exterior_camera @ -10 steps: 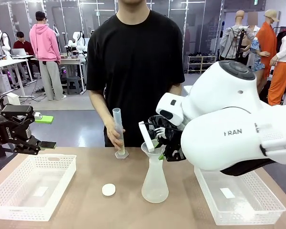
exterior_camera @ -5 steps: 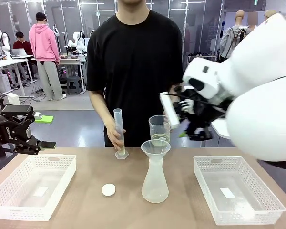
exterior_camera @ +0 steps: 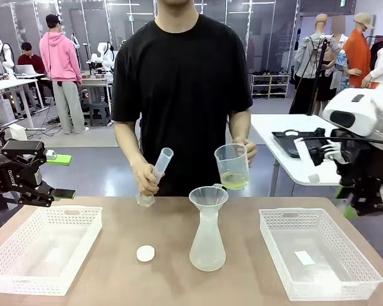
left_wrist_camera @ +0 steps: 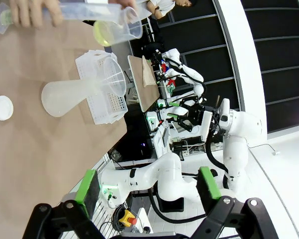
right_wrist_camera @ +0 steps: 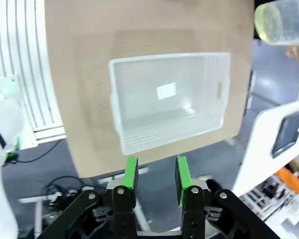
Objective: Prepare the solutions needed for the experiment.
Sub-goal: Once the solution is in the Big flask , pick up the Plastic Funnel and place it back into the right Organizing basket.
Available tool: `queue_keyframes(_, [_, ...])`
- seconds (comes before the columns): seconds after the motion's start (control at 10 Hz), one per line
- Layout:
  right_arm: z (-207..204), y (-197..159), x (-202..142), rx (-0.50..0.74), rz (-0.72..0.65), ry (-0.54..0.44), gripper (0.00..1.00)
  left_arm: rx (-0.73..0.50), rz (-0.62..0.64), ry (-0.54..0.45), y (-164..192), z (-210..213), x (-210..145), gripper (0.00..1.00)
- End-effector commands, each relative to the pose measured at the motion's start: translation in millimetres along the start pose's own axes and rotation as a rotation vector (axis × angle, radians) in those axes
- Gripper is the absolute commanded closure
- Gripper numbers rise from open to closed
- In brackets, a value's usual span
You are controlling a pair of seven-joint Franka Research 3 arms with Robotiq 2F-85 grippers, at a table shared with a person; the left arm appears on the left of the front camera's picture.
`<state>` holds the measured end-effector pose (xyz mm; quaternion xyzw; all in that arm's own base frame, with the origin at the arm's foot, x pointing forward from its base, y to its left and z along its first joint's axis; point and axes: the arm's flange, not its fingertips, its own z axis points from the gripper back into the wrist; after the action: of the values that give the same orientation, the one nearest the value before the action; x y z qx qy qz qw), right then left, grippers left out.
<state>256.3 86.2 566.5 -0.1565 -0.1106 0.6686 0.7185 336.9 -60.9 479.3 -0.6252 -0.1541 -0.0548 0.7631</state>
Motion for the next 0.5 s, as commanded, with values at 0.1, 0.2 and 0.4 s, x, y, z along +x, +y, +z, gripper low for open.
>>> queue_keyframes(0.1, [0.0, 0.0, 0.0, 0.0, 0.0, 0.0, 0.6, -0.027, 0.002, -0.01, -1.6, -2.3, 1.6, 0.0])
queue_keyframes(0.2, [0.0, 0.0, 0.0, 0.0, 0.0, 0.0, 0.6, -0.027, 0.002, -0.01, -1.6, -2.3, 1.6, 0.0])
queue_keyframes(0.4, [0.0, 0.0, 0.0, 0.0, 0.0, 0.0, 0.6, -0.027, 0.002, -0.01, -1.6, -2.3, 1.6, 0.0])
